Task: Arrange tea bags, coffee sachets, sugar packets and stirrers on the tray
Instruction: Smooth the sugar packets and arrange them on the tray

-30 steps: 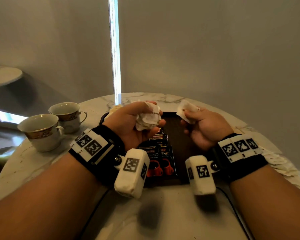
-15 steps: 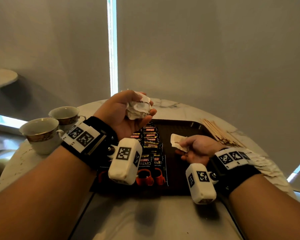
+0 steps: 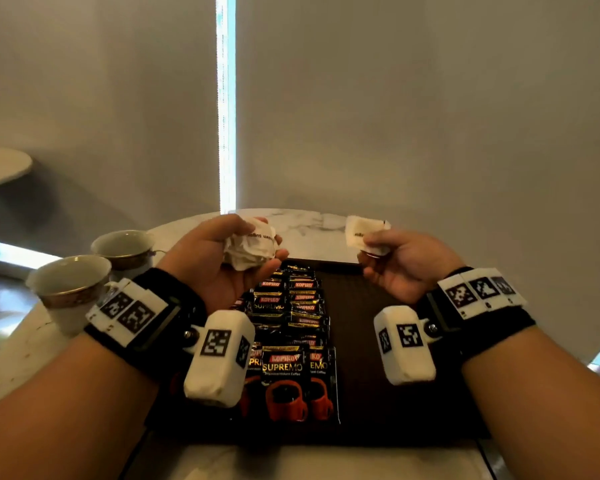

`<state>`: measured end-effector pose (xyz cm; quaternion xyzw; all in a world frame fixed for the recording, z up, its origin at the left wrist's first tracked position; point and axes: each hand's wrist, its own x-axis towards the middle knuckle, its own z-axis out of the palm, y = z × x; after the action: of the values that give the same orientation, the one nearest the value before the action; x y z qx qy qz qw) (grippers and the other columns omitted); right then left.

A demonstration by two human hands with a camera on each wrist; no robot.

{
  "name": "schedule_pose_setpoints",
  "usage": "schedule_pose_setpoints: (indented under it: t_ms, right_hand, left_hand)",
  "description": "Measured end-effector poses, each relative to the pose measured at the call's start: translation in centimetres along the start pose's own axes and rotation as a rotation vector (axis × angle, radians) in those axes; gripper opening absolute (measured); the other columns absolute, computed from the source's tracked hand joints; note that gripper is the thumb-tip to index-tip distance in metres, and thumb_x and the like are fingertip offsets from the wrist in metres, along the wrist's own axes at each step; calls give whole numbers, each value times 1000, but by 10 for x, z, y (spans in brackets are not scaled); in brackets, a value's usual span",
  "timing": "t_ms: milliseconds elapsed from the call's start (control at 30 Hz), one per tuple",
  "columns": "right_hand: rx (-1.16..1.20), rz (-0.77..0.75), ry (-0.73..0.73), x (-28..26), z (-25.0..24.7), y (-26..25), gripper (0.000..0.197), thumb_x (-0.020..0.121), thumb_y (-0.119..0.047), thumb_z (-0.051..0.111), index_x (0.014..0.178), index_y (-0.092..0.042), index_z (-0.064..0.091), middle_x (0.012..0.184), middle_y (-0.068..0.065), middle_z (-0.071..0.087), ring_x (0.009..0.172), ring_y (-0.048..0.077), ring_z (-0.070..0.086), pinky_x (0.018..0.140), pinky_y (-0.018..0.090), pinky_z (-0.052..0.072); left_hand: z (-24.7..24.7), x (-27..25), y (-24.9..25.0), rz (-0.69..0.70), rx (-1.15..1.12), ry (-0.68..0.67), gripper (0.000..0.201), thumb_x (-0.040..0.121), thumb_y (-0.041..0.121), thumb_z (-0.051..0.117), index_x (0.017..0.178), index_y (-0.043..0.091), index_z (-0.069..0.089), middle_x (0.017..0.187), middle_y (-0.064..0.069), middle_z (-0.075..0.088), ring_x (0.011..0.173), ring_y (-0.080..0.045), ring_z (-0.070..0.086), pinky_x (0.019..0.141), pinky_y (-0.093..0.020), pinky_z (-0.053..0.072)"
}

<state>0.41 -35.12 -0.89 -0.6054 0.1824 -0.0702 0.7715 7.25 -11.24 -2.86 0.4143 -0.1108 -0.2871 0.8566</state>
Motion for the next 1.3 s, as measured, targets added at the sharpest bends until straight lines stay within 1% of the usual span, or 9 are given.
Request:
schedule_pose_setpoints:
  t_ms: [100, 233, 400, 533, 667, 833, 1000, 1233, 1300]
  right_hand:
    - [-23, -34, -152, -3, 30, -2, 13, 93, -8, 59, 105, -12, 62, 73, 2, 67, 60, 11, 60, 54, 23, 45]
    - [-63, -73, -256, -5, 56, 11, 24, 89, -7, 63, 113, -4, 63, 81, 6, 72, 60, 13, 61, 52, 22, 42]
    - [-107, -124, -248, 3, 58, 23, 31, 85, -3, 67, 116, 2, 64, 83, 11, 73, 59, 16, 62, 53, 27, 45]
    - [-67, -151, -301, 0, 59, 27, 32, 82, 3, 68, 113, 3, 65, 94, 19, 72, 78, 30, 68, 64, 35, 54]
    - [27, -187, -274, -4, 59, 23, 26, 84, 8, 63, 108, -2, 59, 92, 17, 71, 71, 26, 70, 55, 30, 57]
    - [98, -235, -212, 0, 60, 22, 20, 89, 8, 53, 105, -1, 59, 95, 19, 68, 74, 28, 66, 48, 25, 51]
    - [95, -255, -270, -6, 64, 28, 32, 86, 20, 54, 112, 2, 61, 90, 20, 69, 62, 24, 72, 45, 23, 52]
    - [-93, -272, -290, -2, 59, 27, 30, 80, 11, 66, 106, -5, 65, 95, 16, 73, 79, 32, 69, 57, 31, 51]
    - [-143, -276, -223, 3, 54, 22, 26, 84, 9, 64, 103, -8, 64, 92, 11, 74, 69, 24, 69, 48, 25, 47]
  left_hand:
    - [2, 2, -5, -2, 11, 17, 53, 71, 12, 63, 124, 4, 59, 132, -29, 60, 97, -39, 72, 62, -32, 62]
    - [3, 0, -12, -8, 83, -5, 58, 74, 17, 64, 130, 4, 58, 126, -26, 66, 98, -34, 72, 66, -33, 63]
    - [3, 0, -17, -11, 131, -53, 52, 84, 26, 65, 131, 4, 61, 114, -18, 70, 92, -26, 71, 67, -29, 62]
    - [4, 3, -23, -2, 163, -2, 42, 89, 13, 61, 129, 2, 61, 111, -19, 71, 87, -23, 69, 65, -27, 60]
    - [3, 2, -21, 6, 148, -1, 50, 81, 17, 66, 128, 0, 60, 109, -19, 70, 83, -22, 69, 64, -27, 60]
    - [3, 3, -17, 53, 123, 101, 21, 93, 10, 59, 113, 7, 64, 114, -22, 61, 78, -27, 69, 51, -27, 57]
    - [4, 1, -17, 44, 128, -5, 55, 79, 25, 71, 127, 1, 61, 102, -15, 69, 76, -19, 69, 56, -23, 58]
    - [2, 4, -20, 85, 104, 33, 58, 84, 5, 68, 139, -1, 50, 111, -21, 68, 79, -23, 72, 57, -25, 58]
    - [3, 3, -20, 87, 105, 58, 48, 84, 7, 67, 131, 0, 56, 114, -23, 64, 77, -23, 72, 55, -25, 58]
